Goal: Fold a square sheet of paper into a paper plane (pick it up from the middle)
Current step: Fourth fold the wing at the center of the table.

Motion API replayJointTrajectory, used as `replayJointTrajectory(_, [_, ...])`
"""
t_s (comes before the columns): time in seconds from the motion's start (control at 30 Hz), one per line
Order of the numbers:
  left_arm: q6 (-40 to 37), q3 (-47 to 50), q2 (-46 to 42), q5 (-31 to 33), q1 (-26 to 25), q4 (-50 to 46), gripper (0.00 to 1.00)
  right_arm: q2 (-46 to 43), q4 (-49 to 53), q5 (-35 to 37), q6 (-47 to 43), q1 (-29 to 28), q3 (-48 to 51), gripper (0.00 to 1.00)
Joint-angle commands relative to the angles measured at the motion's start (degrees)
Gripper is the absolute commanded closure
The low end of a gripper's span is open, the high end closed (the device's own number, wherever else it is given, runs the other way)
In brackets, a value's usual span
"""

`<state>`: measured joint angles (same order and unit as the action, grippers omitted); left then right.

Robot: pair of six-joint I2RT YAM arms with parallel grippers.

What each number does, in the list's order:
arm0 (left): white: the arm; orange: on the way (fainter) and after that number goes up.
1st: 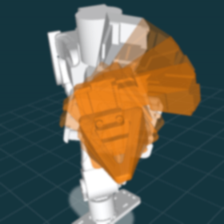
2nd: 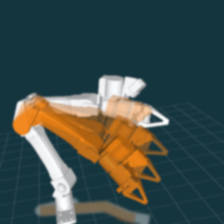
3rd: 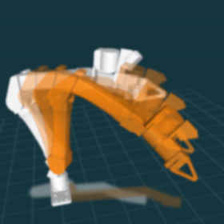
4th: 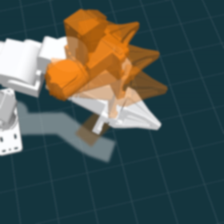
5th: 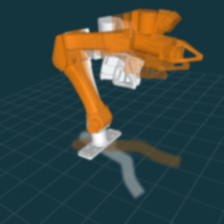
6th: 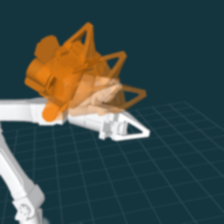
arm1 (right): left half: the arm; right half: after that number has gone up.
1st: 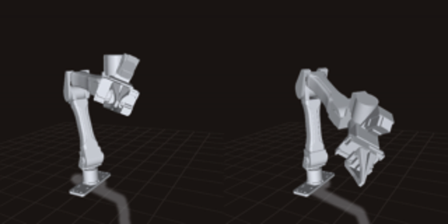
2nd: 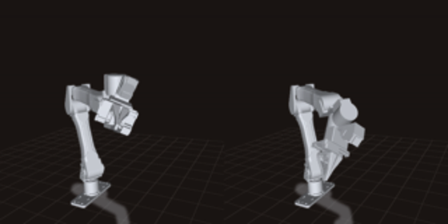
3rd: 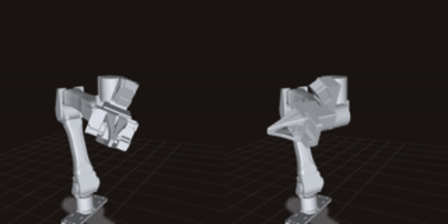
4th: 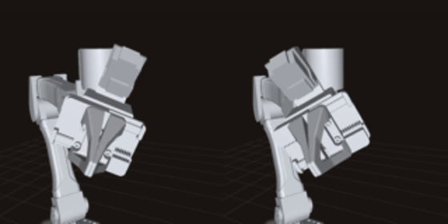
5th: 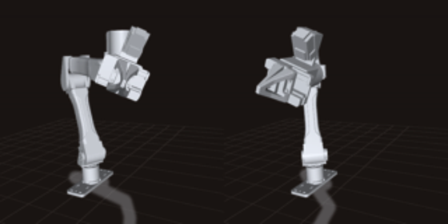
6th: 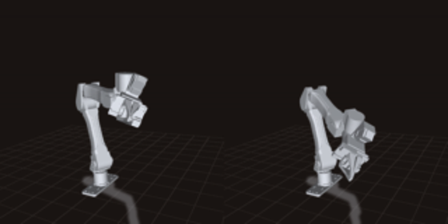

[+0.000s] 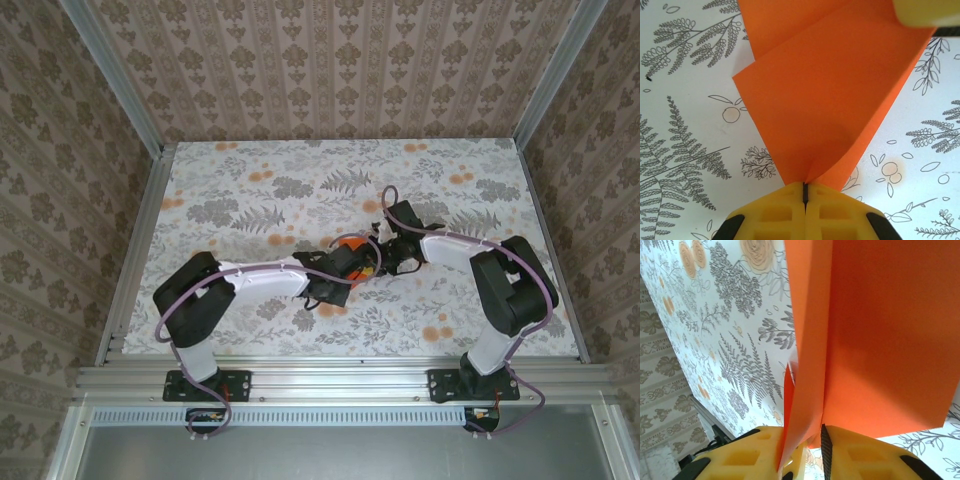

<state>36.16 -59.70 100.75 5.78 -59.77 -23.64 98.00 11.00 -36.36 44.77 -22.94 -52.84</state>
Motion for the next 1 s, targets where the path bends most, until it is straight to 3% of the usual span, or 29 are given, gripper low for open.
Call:
replayJointTrajectory(0.0, [-1.83, 2.35, -2.6, -4.75, 1.59, 2.82, 1.0, 1.26, 2.96, 0.08, -1.14, -0.29, -2.09, 0.69])
replayJointTrajectory(0.3, [-3.12, 3.11, -3.02, -8.01, 2.97, 3.4, 1.0, 2.74, 2.33, -1.08, -0.85, -0.31, -3.76, 0.69])
replayJointTrajectory(0.63, [-2.35, 6.15, -4.12, -14.55, 6.39, 7.74, 1.0, -5.68, 5.0, 0.29, -5.27, 0.21, -2.91, 0.41])
replayJointTrajectory(0.83, [-1.3, 8.81, -4.42, -19.02, 8.41, 11.78, 1.0, -8.56, 2.76, 0.8, -5.08, 0.7, 0.17, 0.44])
replayJointTrajectory(0.93, [-0.43, 10.46, -4.55, -20.39, 9.41, 13.92, 1.0, -8.22, 0.46, -0.34, -4.36, 0.7, 1.41, 0.52])
replayJointTrajectory(0.97, [-0.08, 11.11, -4.73, -20.82, 9.71, 14.63, 1.0, -7.73, -0.1, -0.7, -4.17, 0.66, 1.74, 0.59])
